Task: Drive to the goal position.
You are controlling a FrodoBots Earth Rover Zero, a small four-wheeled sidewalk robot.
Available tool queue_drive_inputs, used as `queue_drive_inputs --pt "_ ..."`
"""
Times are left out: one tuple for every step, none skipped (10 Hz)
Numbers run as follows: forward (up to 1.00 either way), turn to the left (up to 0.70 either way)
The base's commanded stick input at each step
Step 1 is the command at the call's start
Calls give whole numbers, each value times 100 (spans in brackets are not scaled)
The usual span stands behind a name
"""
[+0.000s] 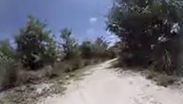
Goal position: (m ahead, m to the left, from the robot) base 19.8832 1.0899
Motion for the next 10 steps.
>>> queue_drive_inputs --pt "50 0" --pt "50 0" --pt "50 0" --pt "50 0" --pt "50 0" --pt "50 0" --pt "50 0" --pt "50 0" --pt "50 0" --pt "50 0"
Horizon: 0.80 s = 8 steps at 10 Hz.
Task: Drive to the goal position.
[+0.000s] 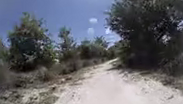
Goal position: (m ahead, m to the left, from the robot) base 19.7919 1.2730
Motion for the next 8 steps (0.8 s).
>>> queue_drive_inputs --pt "50 0" --pt "50 0" --pt "50 0" --pt "50 0" --pt "50 0" --pt "50 0" --pt "50 0" --pt "50 0"
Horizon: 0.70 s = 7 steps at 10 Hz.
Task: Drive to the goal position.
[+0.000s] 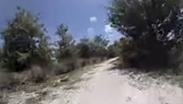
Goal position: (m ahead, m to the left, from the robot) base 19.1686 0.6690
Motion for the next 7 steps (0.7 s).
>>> queue_drive_inputs --pt "50 0" --pt "50 0" --pt "50 0" --pt "50 0" --pt "50 0" --pt "50 0" --pt "50 0"
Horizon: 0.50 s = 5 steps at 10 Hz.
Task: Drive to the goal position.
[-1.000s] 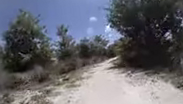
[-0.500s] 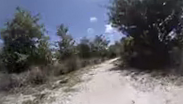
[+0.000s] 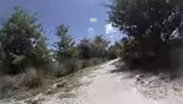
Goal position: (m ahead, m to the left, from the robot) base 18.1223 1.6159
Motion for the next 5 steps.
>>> queue_drive_inputs --pt "50 0" --pt "50 0" --pt "50 0" --pt "50 0" --pt "50 -31"
